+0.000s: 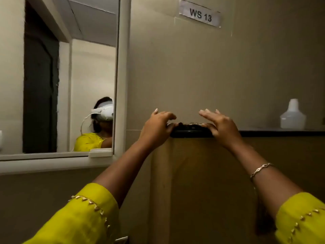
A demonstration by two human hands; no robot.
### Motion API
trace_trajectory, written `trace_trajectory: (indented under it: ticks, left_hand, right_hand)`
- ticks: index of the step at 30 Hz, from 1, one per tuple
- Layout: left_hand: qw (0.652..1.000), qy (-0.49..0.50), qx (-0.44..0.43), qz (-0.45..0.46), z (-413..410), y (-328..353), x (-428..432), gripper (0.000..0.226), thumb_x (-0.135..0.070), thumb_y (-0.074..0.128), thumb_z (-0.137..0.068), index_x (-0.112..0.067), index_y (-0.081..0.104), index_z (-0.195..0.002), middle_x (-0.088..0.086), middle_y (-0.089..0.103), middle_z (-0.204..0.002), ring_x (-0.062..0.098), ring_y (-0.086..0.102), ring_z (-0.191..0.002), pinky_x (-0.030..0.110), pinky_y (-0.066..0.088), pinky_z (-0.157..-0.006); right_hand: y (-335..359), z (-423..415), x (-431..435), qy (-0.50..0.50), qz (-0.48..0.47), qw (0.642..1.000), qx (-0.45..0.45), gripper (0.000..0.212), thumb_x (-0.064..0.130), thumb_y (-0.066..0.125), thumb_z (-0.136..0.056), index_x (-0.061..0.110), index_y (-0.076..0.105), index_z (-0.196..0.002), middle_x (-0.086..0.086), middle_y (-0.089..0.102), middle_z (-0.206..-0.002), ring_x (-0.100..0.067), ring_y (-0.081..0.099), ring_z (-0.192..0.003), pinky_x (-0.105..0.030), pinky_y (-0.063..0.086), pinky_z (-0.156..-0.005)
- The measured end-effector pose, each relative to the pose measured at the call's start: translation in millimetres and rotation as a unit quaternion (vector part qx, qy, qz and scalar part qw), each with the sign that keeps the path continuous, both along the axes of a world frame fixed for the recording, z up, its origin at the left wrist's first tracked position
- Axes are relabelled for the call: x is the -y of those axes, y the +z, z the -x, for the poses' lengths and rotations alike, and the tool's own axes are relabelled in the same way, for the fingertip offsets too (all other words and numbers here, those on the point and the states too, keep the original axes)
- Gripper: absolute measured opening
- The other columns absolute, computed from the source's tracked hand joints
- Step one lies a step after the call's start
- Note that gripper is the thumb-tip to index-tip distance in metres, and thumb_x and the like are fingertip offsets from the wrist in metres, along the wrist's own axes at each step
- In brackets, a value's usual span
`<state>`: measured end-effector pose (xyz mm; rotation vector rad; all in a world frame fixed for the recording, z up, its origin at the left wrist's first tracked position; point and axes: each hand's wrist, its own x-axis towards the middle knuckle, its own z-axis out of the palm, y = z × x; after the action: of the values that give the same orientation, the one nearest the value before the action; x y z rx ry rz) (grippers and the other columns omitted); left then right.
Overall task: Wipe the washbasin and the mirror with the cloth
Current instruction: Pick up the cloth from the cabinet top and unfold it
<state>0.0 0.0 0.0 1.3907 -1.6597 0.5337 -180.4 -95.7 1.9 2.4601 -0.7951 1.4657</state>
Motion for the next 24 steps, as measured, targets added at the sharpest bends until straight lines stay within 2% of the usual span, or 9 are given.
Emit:
trace_trajectory:
  ticks: [2,5,7,11,13,19,22,24]
  left_hand:
    - [0.999,-0.029,-0.016,-0.028,-2.4,5.6,6.8,0.022,-0.02,0.06,-0.087,-0.009,0.064,-0.106,0.008,0.066,-0.109,0.021,0.06,-0.1,0.035,0.042,-0.099]
    - [0.996,-0.032,0.014,-0.08,-7.5,17.2,12.3,0.016,-0.018,0.065,-0.084,-0.011,0.068,-0.098,0.006,0.068,-0.101,0.018,0.062,-0.091,0.037,0.052,-0.084]
    - [0.994,-0.033,0.045,-0.097,-7.8,23.3,13.4,0.014,-0.018,0.065,-0.083,-0.013,0.07,-0.096,0.004,0.069,-0.098,0.014,0.06,-0.086,0.031,0.051,-0.078]
    - [0.996,-0.009,0.057,-0.075,-7.6,31.4,18.0,0.015,-0.021,0.063,-0.085,-0.015,0.069,-0.097,-0.001,0.066,-0.092,0.012,0.058,-0.081,0.027,0.047,-0.068]
    - [0.998,0.003,0.034,-0.055,-6.7,32.7,22.2,0.014,-0.023,0.062,-0.086,-0.016,0.069,-0.096,-0.004,0.064,-0.089,0.012,0.057,-0.077,0.024,0.044,-0.062]
    - [0.998,-0.008,-0.066,-0.011,-1.4,34.3,31.9,0.011,-0.022,0.064,-0.084,-0.013,0.068,-0.089,0.001,0.065,-0.087,0.012,0.06,-0.077,0.027,0.051,-0.066]
    - [0.993,-0.031,-0.113,0.002,2.0,35.2,33.3,0.01,-0.019,0.063,-0.086,-0.012,0.067,-0.09,0.003,0.063,-0.083,0.007,0.055,-0.059,0.02,0.044,-0.052]
    - [0.99,-0.041,-0.138,0.001,3.6,36.6,34.1,0.005,-0.019,0.061,-0.087,-0.014,0.064,-0.087,0.006,0.064,-0.081,0.012,0.059,-0.055,0.023,0.045,-0.048]
  right_hand:
    - [6.4,6.6,4.0,0.008,-0.083,0.995,-0.059,0.04,0.004,0.057,-0.089,0.013,0.055,-0.127,-0.01,0.05,-0.136,-0.026,0.034,-0.135,-0.028,0.025,-0.109]
    - [18.6,10.8,12.5,0.02,-0.111,0.987,-0.112,0.032,0.007,0.06,-0.087,0.014,0.063,-0.118,-0.007,0.062,-0.123,-0.02,0.052,-0.121,-0.022,0.036,-0.094]
    - [23.1,10.8,15.0,0.037,-0.127,0.983,-0.125,0.027,0.006,0.062,-0.085,0.013,0.067,-0.111,-0.005,0.067,-0.114,-0.017,0.06,-0.109,-0.025,0.042,-0.093]
    - [27.5,10.3,20.4,0.05,-0.12,0.983,-0.13,0.024,0.006,0.062,-0.085,0.009,0.068,-0.107,-0.006,0.069,-0.107,-0.015,0.06,-0.101,-0.026,0.044,-0.088]
    - [26.8,8.9,22.4,0.052,-0.105,0.984,-0.131,0.024,0.007,0.06,-0.086,0.009,0.067,-0.109,-0.004,0.067,-0.105,-0.011,0.058,-0.096,-0.024,0.041,-0.083]
    - [32.0,12.2,22.8,0.109,-0.138,0.975,-0.138,0.02,0.022,0.068,-0.081,0.019,0.068,-0.101,0.006,0.067,-0.094,-0.006,0.06,-0.088,-0.023,0.041,-0.078]
    - [33.3,6.6,26.9,0.092,-0.116,0.982,-0.121,0.016,0.015,0.068,-0.081,0.016,0.068,-0.098,0.0,0.068,-0.093,-0.011,0.06,-0.088,-0.026,0.042,-0.078]
    - [35.1,0.8,30.1,0.069,-0.107,0.989,-0.079,0.014,0.009,0.065,-0.083,0.013,0.068,-0.096,-0.003,0.067,-0.09,-0.013,0.06,-0.085,-0.025,0.043,-0.074]
